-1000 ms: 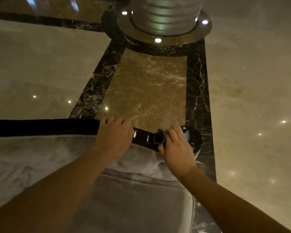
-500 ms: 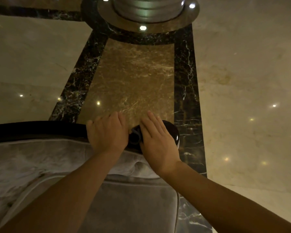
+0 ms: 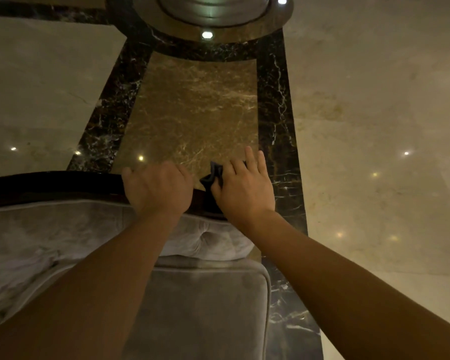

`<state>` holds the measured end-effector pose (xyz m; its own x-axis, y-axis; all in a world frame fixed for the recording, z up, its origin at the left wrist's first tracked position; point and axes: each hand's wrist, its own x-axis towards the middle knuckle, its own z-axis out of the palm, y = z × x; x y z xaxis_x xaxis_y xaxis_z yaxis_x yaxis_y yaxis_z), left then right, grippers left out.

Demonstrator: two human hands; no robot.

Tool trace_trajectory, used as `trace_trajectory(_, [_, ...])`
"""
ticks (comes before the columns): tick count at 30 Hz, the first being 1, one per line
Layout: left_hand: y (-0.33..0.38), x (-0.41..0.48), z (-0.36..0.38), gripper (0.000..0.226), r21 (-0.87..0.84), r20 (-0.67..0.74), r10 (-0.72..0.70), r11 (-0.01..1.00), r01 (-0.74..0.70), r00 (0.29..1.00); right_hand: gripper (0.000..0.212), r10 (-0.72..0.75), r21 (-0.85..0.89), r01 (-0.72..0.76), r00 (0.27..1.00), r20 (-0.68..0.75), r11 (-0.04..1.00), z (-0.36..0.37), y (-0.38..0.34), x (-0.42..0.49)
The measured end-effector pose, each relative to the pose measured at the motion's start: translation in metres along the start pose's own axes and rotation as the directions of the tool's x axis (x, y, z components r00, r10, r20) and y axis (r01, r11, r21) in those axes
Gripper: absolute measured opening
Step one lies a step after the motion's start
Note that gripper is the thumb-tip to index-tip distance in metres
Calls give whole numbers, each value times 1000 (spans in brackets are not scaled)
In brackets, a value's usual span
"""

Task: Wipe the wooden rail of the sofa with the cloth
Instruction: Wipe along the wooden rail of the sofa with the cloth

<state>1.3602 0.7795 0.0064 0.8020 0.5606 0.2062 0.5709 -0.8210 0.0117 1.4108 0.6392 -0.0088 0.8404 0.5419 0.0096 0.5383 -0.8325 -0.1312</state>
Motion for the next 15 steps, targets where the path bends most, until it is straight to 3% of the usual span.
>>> trace_trajectory(8, [-1, 2, 1, 51, 43, 58, -9, 999, 6, 998, 39, -55, 64, 57, 998, -35, 996, -2, 16, 13])
trace_trajectory(12, [0, 0, 2, 53, -4, 28, -19, 1000, 19, 999, 24, 126, 471, -78, 989, -73, 879, -2, 23, 11])
trace_trajectory(15, [0, 0, 0, 49, 0, 49, -3, 1000, 3, 999, 37, 267, 667, -165, 962, -53, 726, -4, 20, 3])
